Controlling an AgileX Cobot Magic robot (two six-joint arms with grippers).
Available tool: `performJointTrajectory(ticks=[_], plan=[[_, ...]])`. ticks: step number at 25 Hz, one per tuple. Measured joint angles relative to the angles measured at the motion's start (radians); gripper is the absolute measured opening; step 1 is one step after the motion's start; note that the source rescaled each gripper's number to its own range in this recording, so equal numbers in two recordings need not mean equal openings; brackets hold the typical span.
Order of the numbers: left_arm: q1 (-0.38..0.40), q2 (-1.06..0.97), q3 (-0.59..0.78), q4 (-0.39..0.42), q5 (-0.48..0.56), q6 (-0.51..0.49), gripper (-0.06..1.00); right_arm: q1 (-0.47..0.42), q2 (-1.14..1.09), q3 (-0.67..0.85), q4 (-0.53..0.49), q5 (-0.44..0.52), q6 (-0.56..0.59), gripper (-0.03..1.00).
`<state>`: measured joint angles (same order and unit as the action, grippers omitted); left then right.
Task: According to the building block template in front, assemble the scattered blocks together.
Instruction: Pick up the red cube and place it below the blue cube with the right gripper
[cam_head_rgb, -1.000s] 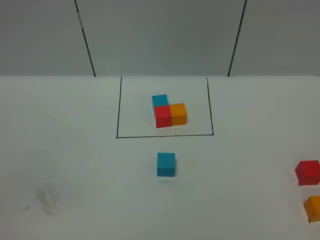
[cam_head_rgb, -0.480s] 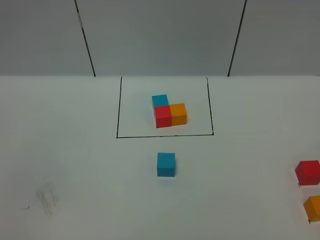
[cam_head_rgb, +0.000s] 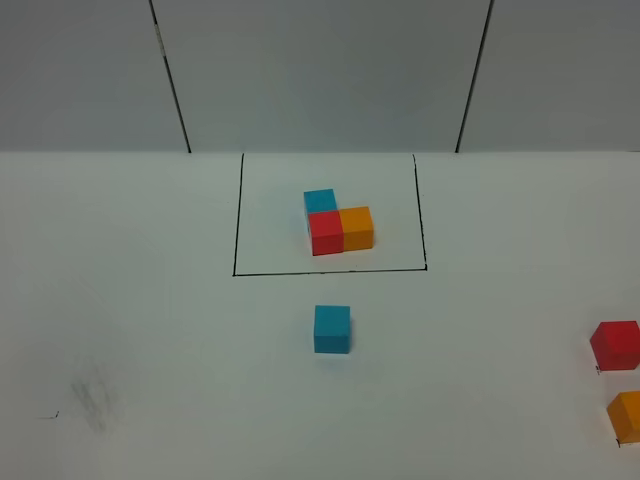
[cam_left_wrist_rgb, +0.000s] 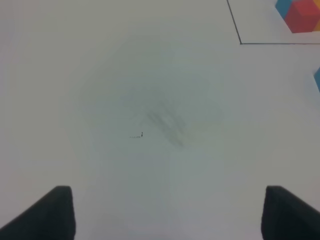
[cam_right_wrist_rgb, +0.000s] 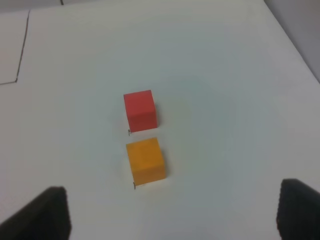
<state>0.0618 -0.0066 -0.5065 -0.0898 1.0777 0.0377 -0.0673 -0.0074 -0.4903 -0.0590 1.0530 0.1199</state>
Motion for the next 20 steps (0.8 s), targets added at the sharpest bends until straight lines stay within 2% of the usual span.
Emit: performJointTrajectory(ticks=[20], plan=[[0.0,0.0,0.0,0.0,0.0,0.0,0.79,0.0,0.0,0.0,0.0,0.0,0.0,0.87]])
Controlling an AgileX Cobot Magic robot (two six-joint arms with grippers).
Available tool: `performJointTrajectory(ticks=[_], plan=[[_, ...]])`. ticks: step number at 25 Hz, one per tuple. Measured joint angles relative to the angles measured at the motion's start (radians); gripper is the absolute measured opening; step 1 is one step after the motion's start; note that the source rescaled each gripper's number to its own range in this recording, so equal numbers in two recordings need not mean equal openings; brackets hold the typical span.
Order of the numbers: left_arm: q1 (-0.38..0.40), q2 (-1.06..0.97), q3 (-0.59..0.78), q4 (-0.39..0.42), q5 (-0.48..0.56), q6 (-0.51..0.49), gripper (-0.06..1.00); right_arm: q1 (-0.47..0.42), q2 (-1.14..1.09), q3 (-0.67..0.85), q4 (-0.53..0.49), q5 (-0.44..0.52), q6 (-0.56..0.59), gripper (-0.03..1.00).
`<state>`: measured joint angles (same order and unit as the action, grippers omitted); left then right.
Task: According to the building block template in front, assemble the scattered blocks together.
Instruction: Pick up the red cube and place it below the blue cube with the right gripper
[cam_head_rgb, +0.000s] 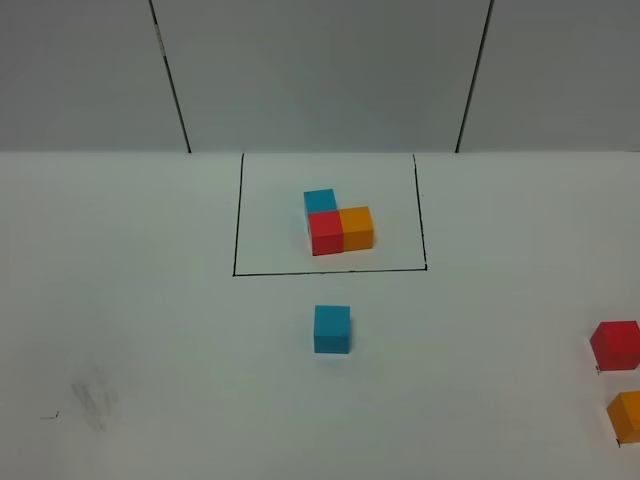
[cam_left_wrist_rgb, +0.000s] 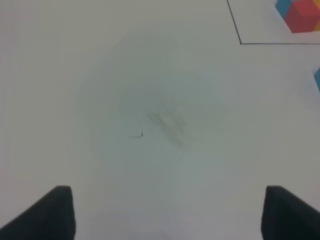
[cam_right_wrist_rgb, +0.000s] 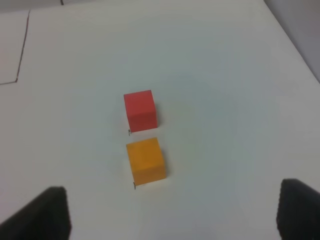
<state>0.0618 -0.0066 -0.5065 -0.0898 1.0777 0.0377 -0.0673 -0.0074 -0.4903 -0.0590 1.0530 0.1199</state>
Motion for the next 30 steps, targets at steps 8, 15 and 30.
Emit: performJointTrajectory(ticks=[8,15,30], plan=[[0.0,0.0,0.0,0.0,0.0,0.0,0.79,0.0,0.0,0.0,0.0,0.0,0.0,0.87],[0.0,0.0,0.0,0.0,0.0,0.0,0.79,0.0,0.0,0.0,0.0,0.0,0.0,0.87],[0.0,0.0,0.0,0.0,0.0,0.0,0.79,0.0,0.019,0.0,0.001,0.0,0.02,0.87]])
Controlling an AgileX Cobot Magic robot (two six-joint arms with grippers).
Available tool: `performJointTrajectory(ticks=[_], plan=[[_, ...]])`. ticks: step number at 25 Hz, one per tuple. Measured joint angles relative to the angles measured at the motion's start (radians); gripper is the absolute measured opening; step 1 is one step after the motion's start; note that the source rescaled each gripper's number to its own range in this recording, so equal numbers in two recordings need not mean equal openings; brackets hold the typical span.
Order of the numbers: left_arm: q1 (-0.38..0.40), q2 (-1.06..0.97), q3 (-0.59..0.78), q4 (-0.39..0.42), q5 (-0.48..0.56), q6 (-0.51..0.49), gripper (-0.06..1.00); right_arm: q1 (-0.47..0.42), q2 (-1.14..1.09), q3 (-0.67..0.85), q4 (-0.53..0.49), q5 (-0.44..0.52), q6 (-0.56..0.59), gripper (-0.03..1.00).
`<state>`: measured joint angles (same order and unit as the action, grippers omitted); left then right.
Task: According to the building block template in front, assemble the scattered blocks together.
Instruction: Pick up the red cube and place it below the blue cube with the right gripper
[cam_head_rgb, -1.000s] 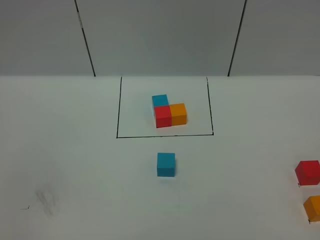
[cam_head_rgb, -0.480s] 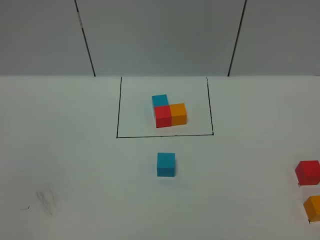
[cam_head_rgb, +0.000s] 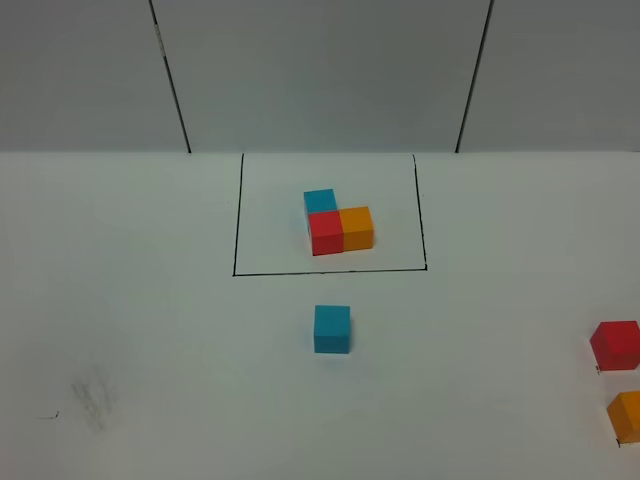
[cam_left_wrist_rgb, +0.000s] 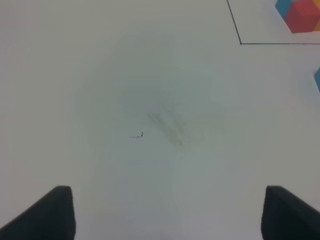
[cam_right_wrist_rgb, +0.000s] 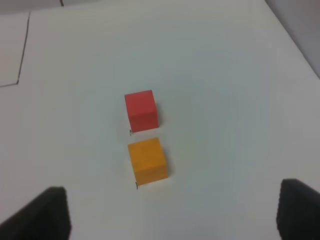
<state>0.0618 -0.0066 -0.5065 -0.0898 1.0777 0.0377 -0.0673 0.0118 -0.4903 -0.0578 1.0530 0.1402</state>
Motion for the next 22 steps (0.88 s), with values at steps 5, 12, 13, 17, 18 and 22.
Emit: performJointTrajectory(ticks=[5,12,13,17,18,22], plan=[[0.0,0.0,0.0,0.0,0.0,0.0,0.79,0.0,0.138,-0.032,0.0,-0.014,0.003,0.87],[0.0,0.0,0.0,0.0,0.0,0.0,0.79,0.0,0.455,-0.191,0.001,-0.086,0.002,0.87],[0.0,0.0,0.0,0.0,0.0,0.0,0.79,0.0,0.514,-0.22,0.001,-0.088,-0.002,0.87],[0.0,0.0,0.0,0.0,0.0,0.0,0.79,0.0,0.753,-0.36,0.001,-0.088,-0.026,0.87],[0.0,0.0,0.0,0.0,0.0,0.0,0.79,0.0,0.817,-0.399,0.001,-0.081,-0.029,0.87],[0.0,0.0,0.0,0.0,0.0,0.0,0.79,0.0,1.045,-0.54,0.001,-0.034,-0.052,0.87]])
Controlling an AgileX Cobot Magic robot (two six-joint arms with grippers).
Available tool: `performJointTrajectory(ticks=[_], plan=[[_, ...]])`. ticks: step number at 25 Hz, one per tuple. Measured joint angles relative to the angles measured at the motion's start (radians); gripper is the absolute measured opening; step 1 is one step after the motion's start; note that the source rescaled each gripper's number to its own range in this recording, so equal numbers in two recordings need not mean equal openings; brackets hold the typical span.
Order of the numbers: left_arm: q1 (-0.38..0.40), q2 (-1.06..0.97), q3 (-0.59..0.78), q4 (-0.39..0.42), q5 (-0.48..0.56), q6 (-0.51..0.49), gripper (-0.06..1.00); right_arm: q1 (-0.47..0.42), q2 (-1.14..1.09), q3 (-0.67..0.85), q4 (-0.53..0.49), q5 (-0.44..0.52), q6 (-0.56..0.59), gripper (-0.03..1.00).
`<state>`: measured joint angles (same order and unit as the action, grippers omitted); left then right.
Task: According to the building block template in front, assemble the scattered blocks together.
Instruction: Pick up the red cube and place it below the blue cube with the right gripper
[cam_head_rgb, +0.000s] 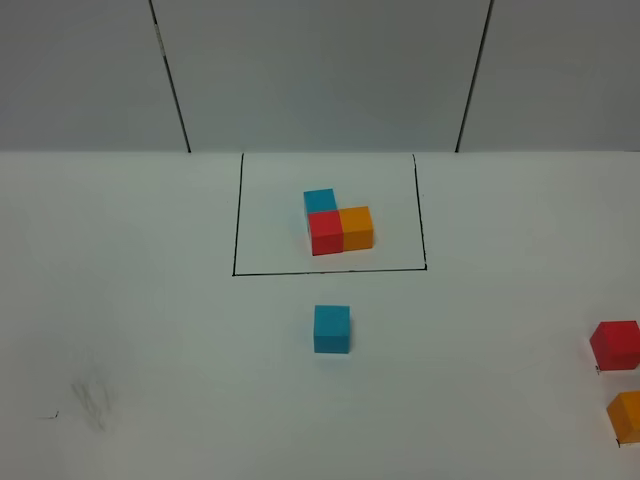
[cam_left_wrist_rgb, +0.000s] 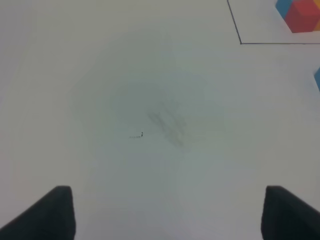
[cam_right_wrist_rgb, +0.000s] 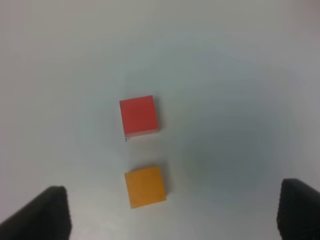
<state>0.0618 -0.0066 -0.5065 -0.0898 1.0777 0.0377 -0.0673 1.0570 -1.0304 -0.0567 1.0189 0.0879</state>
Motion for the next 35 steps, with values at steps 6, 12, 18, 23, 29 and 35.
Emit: performJointTrajectory(ticks=[6,12,18,23,29,35], plan=[[0.0,0.0,0.0,0.0,0.0,0.0,0.79,0.0,0.247,-0.149,0.001,0.008,-0.014,0.87],[0.0,0.0,0.0,0.0,0.0,0.0,0.79,0.0,0.438,-0.227,-0.002,0.005,-0.025,0.87],[0.0,0.0,0.0,0.0,0.0,0.0,0.79,0.0,0.612,-0.244,-0.002,-0.063,-0.033,0.87],[0.0,0.0,0.0,0.0,0.0,0.0,0.79,0.0,0.723,-0.244,-0.001,-0.088,-0.035,0.87],[0.0,0.0,0.0,0.0,0.0,0.0,0.79,0.0,0.778,-0.229,0.048,-0.107,-0.035,0.87],[0.0,0.0,0.0,0.0,0.0,0.0,0.79,0.0,0.778,-0.14,0.073,-0.173,-0.035,0.87]])
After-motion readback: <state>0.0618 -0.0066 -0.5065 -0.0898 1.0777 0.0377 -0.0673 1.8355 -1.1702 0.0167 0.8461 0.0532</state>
